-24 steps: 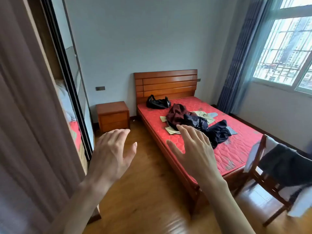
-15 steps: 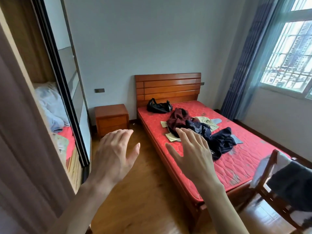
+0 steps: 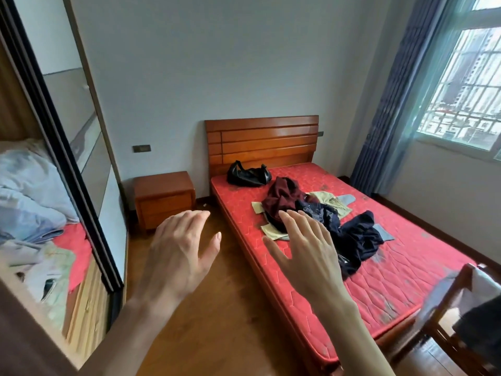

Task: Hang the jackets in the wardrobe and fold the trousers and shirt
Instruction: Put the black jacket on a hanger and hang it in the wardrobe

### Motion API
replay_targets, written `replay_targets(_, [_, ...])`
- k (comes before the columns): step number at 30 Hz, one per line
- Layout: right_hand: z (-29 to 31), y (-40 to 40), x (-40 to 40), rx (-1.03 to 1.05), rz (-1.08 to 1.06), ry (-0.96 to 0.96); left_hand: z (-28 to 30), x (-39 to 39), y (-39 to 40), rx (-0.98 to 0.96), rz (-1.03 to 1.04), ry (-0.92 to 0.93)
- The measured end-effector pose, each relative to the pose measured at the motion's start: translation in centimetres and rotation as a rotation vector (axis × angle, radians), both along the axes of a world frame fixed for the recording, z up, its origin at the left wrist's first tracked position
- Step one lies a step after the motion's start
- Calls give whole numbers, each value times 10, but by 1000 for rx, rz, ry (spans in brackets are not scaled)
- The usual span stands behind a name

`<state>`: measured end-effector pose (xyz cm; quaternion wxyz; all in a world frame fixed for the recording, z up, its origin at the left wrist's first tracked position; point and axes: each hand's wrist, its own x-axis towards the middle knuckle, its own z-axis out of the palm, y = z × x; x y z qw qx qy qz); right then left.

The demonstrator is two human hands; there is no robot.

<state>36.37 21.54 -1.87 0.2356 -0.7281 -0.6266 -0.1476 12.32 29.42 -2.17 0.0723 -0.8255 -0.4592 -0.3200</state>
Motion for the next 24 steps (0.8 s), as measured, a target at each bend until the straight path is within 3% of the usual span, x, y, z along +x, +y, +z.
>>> replay_targets(13, [-11, 203, 16, -34, -118, 73, -3, 38, 227, -1, -112, 7])
replay_targets(24, [-20, 291, 76, -21, -248, 114, -15, 118, 347, -5, -249, -4])
